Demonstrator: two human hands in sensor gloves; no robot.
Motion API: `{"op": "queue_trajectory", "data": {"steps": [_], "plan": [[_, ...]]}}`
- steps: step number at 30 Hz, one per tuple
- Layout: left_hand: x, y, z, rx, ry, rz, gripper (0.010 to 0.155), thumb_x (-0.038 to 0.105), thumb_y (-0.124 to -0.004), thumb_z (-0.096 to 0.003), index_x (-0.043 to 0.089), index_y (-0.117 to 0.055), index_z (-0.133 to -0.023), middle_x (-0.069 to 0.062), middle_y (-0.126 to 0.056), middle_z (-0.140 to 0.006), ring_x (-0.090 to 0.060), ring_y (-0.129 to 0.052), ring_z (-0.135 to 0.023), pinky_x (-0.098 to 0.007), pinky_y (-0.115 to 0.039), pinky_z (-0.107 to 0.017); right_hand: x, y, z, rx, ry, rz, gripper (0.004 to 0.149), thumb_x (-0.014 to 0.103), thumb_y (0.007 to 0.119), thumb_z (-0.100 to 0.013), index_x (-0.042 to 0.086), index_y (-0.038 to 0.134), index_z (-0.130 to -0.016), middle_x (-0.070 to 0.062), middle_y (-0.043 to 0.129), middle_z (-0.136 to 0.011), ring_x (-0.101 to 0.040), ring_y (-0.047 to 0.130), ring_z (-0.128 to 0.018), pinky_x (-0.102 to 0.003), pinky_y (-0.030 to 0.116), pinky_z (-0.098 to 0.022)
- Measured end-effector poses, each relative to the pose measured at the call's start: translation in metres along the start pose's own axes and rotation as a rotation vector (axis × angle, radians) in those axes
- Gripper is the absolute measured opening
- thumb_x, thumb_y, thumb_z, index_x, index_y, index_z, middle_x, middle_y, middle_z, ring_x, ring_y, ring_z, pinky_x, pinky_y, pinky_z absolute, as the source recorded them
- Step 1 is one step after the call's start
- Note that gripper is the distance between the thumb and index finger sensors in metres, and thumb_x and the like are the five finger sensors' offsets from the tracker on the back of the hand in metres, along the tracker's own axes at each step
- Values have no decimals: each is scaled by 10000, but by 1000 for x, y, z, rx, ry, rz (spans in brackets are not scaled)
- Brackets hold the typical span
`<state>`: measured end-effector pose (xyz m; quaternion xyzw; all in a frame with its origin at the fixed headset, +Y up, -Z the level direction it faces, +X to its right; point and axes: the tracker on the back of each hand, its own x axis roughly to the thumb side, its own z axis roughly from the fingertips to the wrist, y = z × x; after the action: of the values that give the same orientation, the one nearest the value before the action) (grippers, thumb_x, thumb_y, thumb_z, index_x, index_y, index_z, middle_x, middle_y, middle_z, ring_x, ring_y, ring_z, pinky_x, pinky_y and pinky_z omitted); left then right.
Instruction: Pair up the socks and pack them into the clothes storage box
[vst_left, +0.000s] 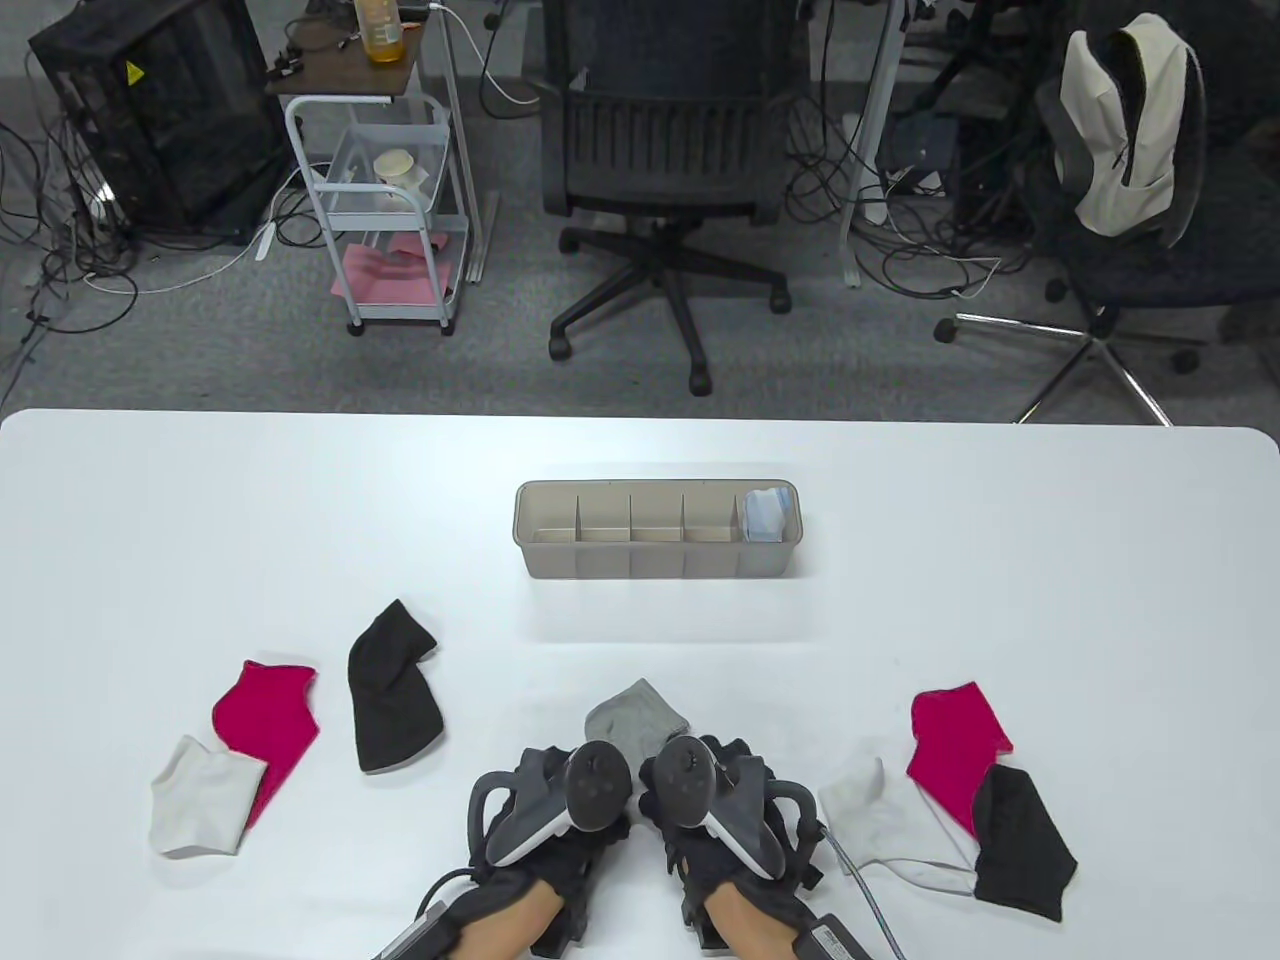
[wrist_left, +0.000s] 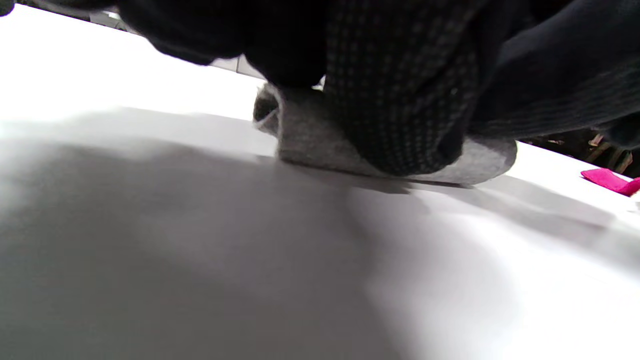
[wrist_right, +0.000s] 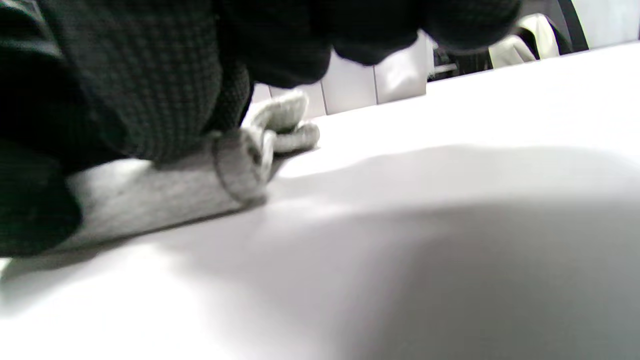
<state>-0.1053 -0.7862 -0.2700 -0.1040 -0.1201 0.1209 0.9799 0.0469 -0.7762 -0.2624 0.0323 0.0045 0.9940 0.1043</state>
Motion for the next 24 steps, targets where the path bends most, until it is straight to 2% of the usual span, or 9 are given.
{"op": "queue_trajectory", "data": {"steps": [6,9,10,12,15,18,20,22,24], "plan": [[-9,1,-5,-25,29,87,472,309,-926,-366,208,-878,-824,-50,-884,-493,-323,-820,-394,-560,-688,-343,8,6,6,80,-55,111,484,499,945,-310,367,890,-772,78,893,-551,-184,820,-523,-437,699,-500],[-15,0,-8,-145,50,198,472,295,-919,-369,184,-889,-826,-58,-877,-450,-334,-816,-371,-576,-679,-331,10,6,6,81,-67,135,446,506,947,-300,365,920,-723,71,896,-537,-188,822,-520,-442,699,-500],[-17,-1,-8,-169,65,236,475,362,-880,-392,168,-885,-825,-62,-870,-439,-339,-812,-361,-583,-673,-326,10,6,6,87,-66,137,448,510,943,-296,372,917,-721,73,894,-540,-188,821,-523,-442,699,-501],[-22,-2,-9,-188,128,308,454,379,-866,-396,163,-901,-794,-59,-867,-404,-338,-810,-329,-585,-672,-306,7,7,4,122,-38,101,420,508,904,-318,389,909,-721,73,893,-543,-188,820,-525,-441,698,-502],[-24,-2,-13,-144,187,289,407,439,-846,-394,199,-939,-709,-27,-872,-341,-311,-825,-277,-562,-694,-271,-1,9,-3,153,36,4,378,491,845,-350,391,915,-708,69,893,-531,-190,819,-515,-442,696,-495],[-16,1,-14,-74,204,171,378,465,-837,-392,222,-960,-655,-18,-874,-323,-297,-830,-273,-548,-701,-271,-5,12,-10,151,98,-52,353,502,828,-353,396,922,-676,78,893,-514,-178,821,-501,-431,702,-485],[-8,3,-10,-8,184,73,352,397,-876,-372,225,-954,-669,-27,-876,-358,-302,-828,-298,-550,-697,-288,-4,13,-11,140,108,-48,338,507,827,-357,391,925,-660,85,890,-508,-171,822,-497,-425,705,-483],[1,8,-5,46,153,-1,394,393,-878,-388,220,-903,-741,-29,-866,-432,-302,-816,-343,-551,-688,-317,-1,14,-11,140,110,-29,334,508,823,-366,377,910,-660,91,879,-511,-164,816,-500,-420,702,-485],[10,14,1,49,95,-45,384,346,-900,-396,221,-891,-759,-33,-866,-458,-306,-815,-365,-553,-686,-333,2,14,-11,129,108,-2,325,505,819,-377,366,900,-660,89,870,-509,-164,810,-503,-420,698,-488]]}}
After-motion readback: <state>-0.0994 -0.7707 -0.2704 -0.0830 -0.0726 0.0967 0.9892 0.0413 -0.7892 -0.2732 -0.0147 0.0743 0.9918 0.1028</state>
